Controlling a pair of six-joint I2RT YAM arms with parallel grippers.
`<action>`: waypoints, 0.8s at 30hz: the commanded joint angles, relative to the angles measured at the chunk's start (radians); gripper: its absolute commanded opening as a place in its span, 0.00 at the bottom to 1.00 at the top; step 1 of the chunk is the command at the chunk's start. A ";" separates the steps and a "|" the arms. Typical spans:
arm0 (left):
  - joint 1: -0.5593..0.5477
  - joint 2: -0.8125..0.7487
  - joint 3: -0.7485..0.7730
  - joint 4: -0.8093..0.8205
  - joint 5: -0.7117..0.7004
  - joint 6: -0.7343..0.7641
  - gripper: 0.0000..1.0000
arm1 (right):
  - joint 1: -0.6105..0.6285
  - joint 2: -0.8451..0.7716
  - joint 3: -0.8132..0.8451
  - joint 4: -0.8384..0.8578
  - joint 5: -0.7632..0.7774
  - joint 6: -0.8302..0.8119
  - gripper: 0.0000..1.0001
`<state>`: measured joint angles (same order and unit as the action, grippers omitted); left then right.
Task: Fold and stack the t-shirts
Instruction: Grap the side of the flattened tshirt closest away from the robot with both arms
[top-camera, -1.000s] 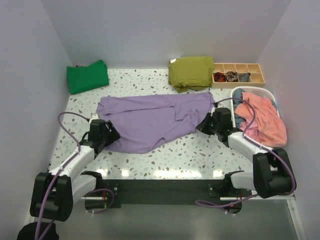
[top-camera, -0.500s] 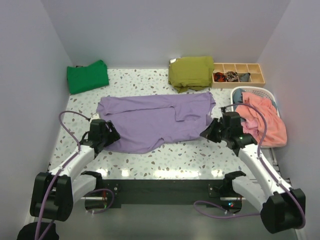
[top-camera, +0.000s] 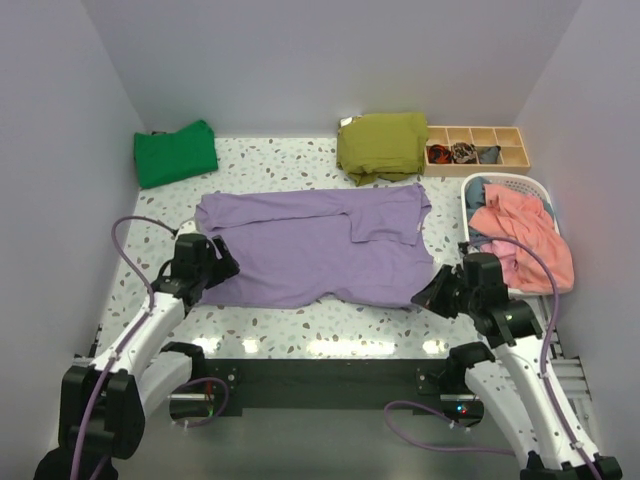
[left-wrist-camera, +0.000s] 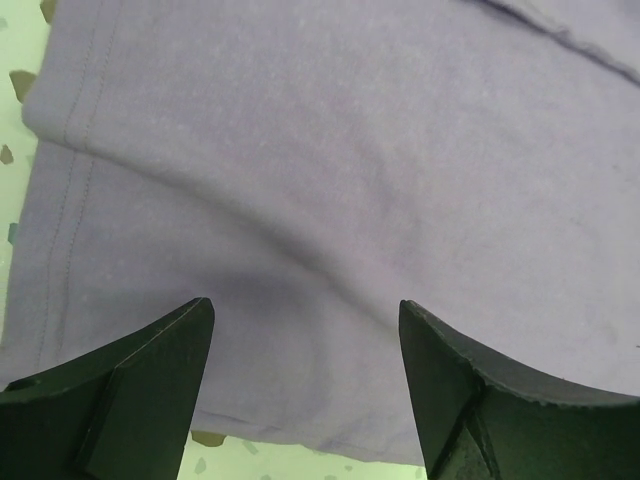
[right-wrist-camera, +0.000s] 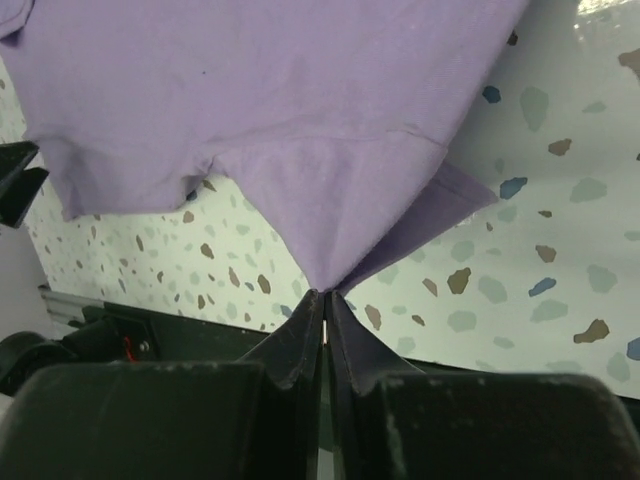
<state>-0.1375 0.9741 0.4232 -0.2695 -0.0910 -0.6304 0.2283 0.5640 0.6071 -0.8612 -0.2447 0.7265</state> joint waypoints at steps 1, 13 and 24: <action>0.004 -0.057 0.063 -0.039 -0.021 0.034 0.80 | 0.000 0.034 -0.027 -0.001 0.090 -0.008 0.08; 0.004 -0.005 0.081 -0.020 -0.047 0.038 0.80 | 0.000 0.614 0.155 0.456 0.197 -0.156 0.00; 0.004 0.094 0.103 0.007 -0.065 0.043 0.80 | -0.001 0.971 0.404 0.531 0.447 -0.213 0.00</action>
<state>-0.1375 1.0515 0.4843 -0.3016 -0.1352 -0.6147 0.2287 1.4303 0.9371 -0.3977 0.0959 0.5549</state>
